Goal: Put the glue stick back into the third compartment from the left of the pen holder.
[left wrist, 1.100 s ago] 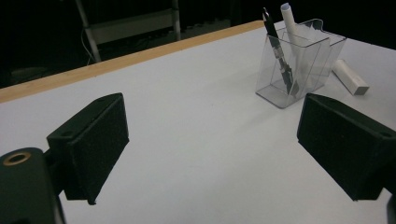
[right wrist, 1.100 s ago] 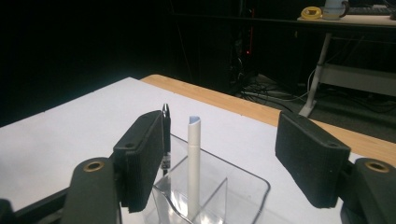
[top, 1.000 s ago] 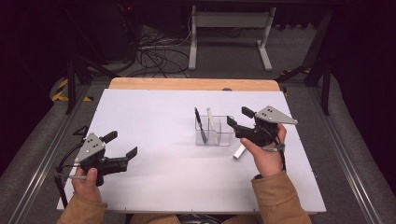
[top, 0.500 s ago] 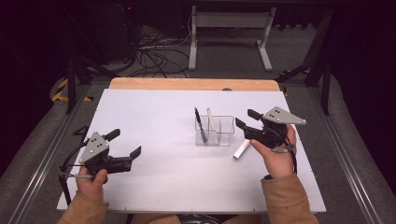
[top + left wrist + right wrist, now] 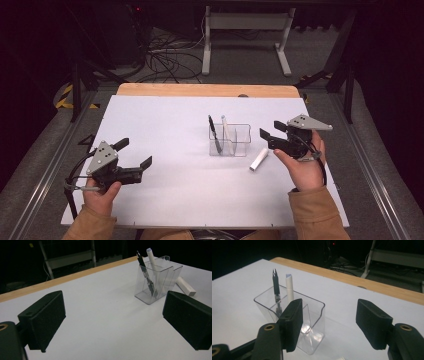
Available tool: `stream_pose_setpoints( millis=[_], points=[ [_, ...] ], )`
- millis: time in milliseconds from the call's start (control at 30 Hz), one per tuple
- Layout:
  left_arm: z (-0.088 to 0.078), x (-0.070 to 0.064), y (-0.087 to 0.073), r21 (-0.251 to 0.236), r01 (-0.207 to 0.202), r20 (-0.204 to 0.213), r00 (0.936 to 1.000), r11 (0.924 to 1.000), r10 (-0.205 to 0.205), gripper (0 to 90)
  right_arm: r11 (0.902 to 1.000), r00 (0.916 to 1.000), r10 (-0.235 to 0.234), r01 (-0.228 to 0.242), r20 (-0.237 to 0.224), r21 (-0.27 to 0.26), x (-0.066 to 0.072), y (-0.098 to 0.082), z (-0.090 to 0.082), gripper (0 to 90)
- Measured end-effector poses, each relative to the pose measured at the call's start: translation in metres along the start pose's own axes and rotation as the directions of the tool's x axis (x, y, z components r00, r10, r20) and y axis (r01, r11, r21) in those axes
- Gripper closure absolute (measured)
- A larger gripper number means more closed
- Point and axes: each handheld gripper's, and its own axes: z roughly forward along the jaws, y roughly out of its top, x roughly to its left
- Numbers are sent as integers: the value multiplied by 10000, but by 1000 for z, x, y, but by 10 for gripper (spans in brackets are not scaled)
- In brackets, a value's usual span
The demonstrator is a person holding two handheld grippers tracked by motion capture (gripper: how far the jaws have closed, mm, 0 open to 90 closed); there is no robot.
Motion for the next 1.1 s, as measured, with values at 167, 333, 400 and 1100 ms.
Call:
stream_pose_setpoints(
  millis=[167,333,400,1100],
  points=[
    [0,0,0,16,-8,40,10000,10000,7,54,9991,9999,83,-88,118,404,-1,1,1,379],
    [0,1,0,13,-18,35,10000,10000,18,54,9984,9997,81,-93,216,554,-2,4,1,374],
    [-1,1,0,-9,-12,39,10000,10000,12,54,9976,9996,174,-188,217,660,-3,4,2,374],
    [-1,2,0,9,81,-2,10000,10000,-81,55,9607,9864,1511,-1620,652,2254,-11,7,16,387]
  ],
)
